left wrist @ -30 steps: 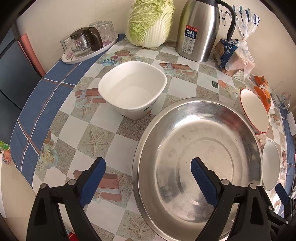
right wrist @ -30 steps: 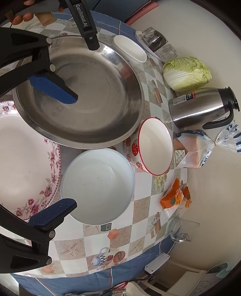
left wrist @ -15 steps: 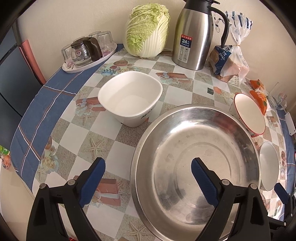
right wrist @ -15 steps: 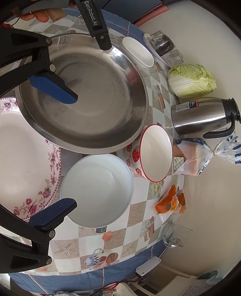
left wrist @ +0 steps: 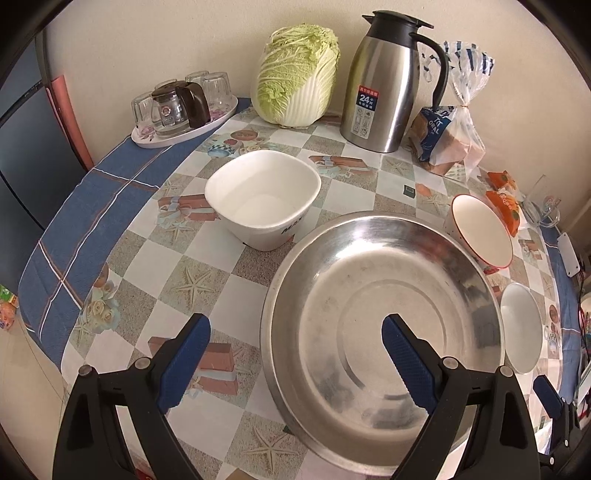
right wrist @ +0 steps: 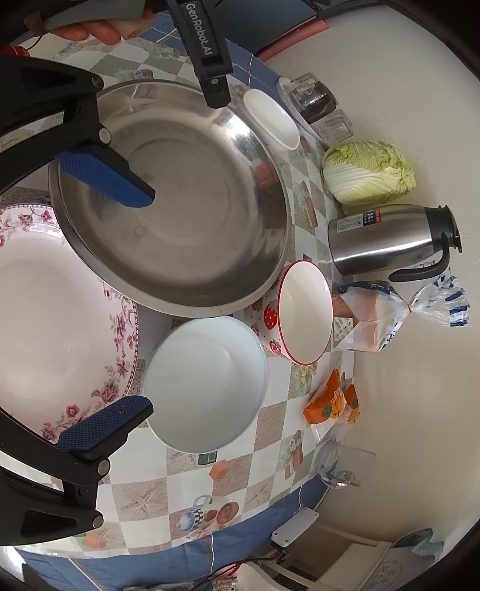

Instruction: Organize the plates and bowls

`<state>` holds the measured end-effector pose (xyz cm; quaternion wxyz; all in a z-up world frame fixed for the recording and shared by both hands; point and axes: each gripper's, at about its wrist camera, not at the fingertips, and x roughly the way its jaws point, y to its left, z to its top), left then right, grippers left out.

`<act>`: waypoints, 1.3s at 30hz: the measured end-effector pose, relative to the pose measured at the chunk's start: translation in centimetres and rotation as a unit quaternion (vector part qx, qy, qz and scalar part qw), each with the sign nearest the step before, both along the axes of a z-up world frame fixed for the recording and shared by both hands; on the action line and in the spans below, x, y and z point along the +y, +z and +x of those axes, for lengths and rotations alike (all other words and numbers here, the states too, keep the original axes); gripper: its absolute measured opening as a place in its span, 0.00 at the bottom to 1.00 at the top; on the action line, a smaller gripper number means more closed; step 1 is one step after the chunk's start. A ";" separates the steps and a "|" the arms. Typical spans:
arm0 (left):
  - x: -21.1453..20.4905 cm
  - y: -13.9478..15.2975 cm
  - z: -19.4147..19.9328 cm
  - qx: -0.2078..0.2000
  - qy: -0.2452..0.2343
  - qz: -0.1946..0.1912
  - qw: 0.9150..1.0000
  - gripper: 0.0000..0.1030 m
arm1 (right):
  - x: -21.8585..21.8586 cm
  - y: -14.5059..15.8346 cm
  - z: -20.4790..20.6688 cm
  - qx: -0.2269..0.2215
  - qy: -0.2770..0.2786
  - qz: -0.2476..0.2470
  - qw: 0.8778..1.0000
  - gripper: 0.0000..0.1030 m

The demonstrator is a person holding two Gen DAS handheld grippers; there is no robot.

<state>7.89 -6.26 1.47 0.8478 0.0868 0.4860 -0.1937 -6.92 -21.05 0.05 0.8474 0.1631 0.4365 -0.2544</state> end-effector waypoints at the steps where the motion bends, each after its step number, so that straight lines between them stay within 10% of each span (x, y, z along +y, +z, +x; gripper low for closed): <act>1: 0.2 0.0 -0.5 -0.005 -0.003 0.001 1.000 0.92 | 0.2 0.1 -0.1 -0.004 0.002 -0.004 1.000 1.00; 19: 0.6 -0.1 -8.2 -0.055 -0.051 0.008 0.997 0.92 | 1.7 0.4 -5.7 -0.018 -0.006 -0.003 1.000 1.00; 39: -2.7 -2.5 -12.9 -0.003 -0.142 0.017 0.990 0.92 | -3.7 -1.8 -10.8 -0.005 -0.118 0.080 0.990 1.00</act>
